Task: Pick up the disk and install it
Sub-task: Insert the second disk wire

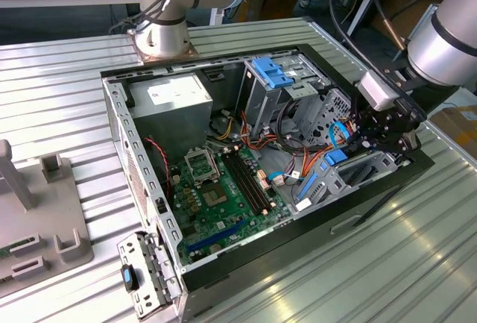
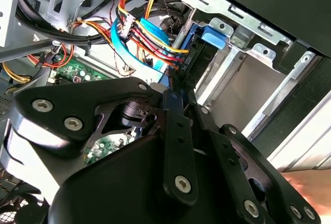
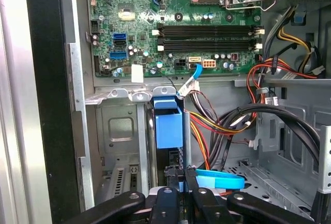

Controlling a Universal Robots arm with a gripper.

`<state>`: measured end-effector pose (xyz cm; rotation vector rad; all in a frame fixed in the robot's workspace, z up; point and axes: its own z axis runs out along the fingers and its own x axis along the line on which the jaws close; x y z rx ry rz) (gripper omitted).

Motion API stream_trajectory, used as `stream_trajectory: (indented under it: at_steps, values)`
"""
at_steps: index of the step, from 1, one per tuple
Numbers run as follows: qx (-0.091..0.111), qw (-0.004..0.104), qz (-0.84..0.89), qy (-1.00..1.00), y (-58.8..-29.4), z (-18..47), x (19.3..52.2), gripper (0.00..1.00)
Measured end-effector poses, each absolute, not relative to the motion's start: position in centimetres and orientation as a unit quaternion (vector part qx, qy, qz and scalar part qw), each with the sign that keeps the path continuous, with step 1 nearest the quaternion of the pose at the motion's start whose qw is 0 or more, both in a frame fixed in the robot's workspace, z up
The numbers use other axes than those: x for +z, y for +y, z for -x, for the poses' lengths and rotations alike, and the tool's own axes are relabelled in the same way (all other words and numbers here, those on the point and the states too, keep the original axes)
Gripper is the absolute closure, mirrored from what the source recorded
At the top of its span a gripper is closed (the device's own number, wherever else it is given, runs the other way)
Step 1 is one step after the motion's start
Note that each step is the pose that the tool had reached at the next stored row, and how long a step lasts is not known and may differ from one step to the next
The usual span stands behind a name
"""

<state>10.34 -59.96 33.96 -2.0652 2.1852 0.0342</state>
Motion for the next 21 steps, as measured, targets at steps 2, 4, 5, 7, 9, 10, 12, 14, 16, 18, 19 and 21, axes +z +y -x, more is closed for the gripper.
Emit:
stream_trajectory:
  at_steps: [2,4,5,7,9,10,12,14,16,18,19,21]
  values:
    - [0.011,0.067,0.685,0.725,-60.0,-10.3,33.9,0.84]
    - [0.011,0.067,0.685,0.725,-60.0,-10.3,33.9,0.84]
    - [0.011,0.067,0.685,0.725,-60.0,-10.3,33.9,0.84]
    - [0.011,0.067,0.685,0.725,-60.0,-10.3,33.8,0.84]
    - [0.011,0.067,0.685,0.725,-60.0,-10.3,33.8,0.84]
    - [0.012,0.068,0.685,0.725,-60.0,-10.3,33.8,0.84]
    - [0.012,0.068,0.685,0.725,-60.0,-10.3,33.8,0.7]
    - [0.011,0.067,0.685,0.725,-60.0,-10.3,34.0,0.7]
    - [0.011,0.068,0.685,0.725,-60.0,-10.3,34.6,0.7]
    - [0.011,0.068,0.685,0.725,-60.0,-10.3,35.2,0.7]
    - [0.011,0.068,0.685,0.725,-59.9,-10.3,35.6,0.7]
    - [0.01,0.069,0.685,0.725,-59.9,-10.3,36.1,0.7]
